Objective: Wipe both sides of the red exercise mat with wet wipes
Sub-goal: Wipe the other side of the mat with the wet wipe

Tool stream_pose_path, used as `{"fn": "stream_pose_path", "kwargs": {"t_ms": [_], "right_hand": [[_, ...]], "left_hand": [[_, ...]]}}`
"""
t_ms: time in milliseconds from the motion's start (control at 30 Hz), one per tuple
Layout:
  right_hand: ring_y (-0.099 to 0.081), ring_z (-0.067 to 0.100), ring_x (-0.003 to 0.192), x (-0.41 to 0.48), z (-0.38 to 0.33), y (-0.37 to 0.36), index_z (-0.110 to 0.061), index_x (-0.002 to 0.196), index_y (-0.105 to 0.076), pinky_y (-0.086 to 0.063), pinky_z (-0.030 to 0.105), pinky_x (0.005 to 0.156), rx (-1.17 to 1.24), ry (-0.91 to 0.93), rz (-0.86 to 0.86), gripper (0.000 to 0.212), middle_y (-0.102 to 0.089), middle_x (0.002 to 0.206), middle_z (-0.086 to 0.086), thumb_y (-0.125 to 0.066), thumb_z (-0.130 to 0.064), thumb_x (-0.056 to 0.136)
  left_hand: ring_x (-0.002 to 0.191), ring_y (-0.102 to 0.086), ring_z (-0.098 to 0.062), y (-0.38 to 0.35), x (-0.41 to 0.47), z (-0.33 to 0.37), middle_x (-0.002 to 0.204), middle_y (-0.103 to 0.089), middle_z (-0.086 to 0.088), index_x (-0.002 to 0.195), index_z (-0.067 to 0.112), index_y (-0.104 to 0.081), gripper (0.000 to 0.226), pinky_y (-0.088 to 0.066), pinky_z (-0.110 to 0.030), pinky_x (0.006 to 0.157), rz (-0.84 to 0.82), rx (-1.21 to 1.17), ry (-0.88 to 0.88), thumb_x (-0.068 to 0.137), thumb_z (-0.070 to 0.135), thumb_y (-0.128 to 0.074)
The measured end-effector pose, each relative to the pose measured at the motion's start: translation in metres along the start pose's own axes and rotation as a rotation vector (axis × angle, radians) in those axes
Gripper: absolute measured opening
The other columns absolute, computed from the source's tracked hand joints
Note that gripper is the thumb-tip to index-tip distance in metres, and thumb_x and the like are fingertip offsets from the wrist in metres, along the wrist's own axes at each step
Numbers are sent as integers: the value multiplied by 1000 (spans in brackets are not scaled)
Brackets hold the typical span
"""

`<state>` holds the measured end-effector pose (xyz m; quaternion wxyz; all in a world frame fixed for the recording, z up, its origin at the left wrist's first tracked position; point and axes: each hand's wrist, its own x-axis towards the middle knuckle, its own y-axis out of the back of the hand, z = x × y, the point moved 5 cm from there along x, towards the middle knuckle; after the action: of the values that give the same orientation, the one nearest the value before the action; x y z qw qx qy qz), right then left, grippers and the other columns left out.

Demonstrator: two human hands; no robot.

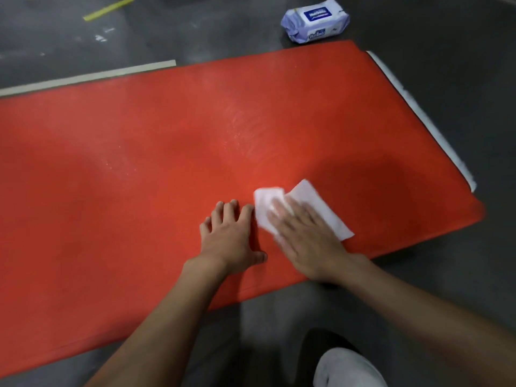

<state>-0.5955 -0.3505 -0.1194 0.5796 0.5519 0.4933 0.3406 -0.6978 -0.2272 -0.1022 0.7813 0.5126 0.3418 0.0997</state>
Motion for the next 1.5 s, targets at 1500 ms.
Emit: {"fn": "stream_pose_path", "kwargs": {"t_ms": [1500], "right_hand": [[-22, 23, 150, -1, -68, -11, -18, 150, -41, -24, 52, 118, -29, 128, 67, 57, -30, 161, 5, -31, -40, 99]], "left_hand": [[130, -27, -22, 16, -17, -59, 143, -35, 9, 132, 42, -47, 58, -23, -44, 101, 208, -231, 121, 81, 13, -46]]}}
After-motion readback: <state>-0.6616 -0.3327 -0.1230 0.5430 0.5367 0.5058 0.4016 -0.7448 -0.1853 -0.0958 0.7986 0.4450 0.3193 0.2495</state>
